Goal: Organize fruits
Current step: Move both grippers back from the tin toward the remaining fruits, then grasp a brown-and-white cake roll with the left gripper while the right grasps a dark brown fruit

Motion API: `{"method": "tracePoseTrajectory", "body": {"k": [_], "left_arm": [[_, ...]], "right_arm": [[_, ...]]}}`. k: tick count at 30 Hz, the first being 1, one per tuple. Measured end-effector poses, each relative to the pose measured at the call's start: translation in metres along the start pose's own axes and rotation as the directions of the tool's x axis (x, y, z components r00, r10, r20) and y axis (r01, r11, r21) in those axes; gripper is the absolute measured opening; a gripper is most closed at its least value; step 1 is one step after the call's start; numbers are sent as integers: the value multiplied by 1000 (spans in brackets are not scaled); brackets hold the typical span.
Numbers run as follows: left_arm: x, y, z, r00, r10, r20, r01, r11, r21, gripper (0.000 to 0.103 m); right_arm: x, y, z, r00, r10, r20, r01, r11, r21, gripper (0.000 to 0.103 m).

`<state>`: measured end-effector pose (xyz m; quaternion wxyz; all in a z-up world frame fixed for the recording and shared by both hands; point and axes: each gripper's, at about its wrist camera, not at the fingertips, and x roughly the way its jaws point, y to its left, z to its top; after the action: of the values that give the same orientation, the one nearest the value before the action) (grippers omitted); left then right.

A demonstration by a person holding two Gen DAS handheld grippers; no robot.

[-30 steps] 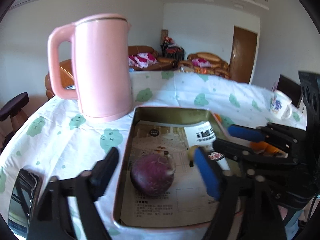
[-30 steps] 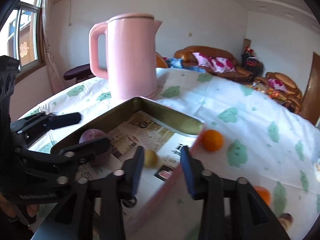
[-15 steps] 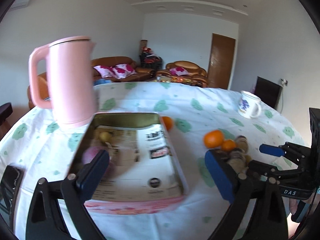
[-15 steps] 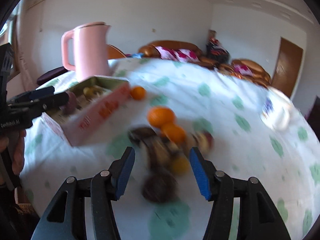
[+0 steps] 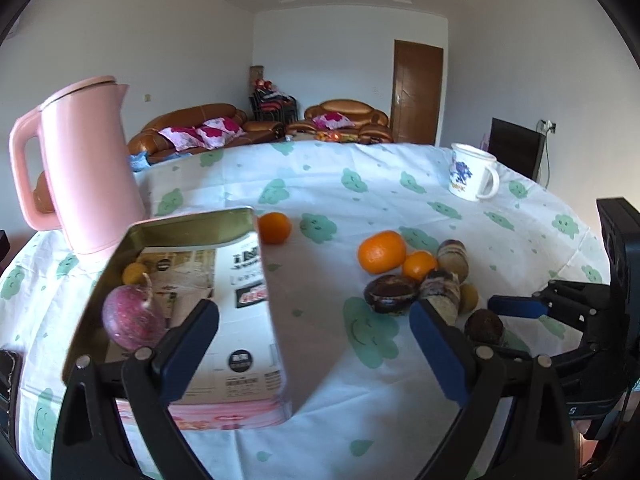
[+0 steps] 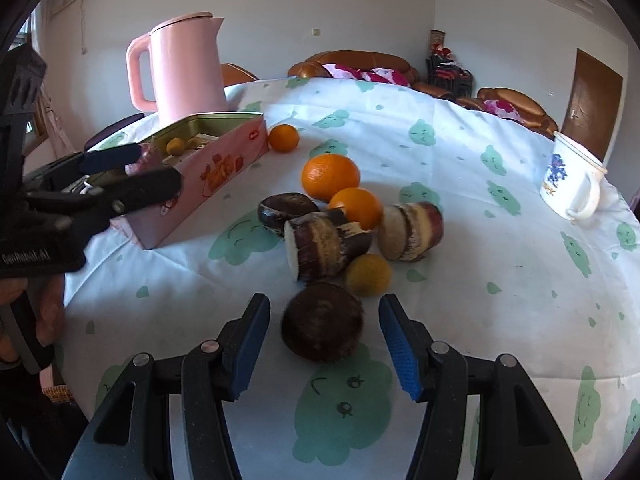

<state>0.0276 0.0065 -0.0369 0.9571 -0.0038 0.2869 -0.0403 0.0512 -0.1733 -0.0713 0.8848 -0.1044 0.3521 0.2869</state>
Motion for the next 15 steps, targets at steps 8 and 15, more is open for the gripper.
{"method": "tracePoseTrajectory", "body": {"k": [8,15], "left_arm": [[3,-24,10,999,-49,-4,49,997,52,97],[27,-58,20,993,-109,-48,114,987,117,82]], "right_arm": [[-5,-3,-2,1000,-7,16,7,1000,8,42],[-16,-46,6,990,-127,63,118,985,128,42]]}}
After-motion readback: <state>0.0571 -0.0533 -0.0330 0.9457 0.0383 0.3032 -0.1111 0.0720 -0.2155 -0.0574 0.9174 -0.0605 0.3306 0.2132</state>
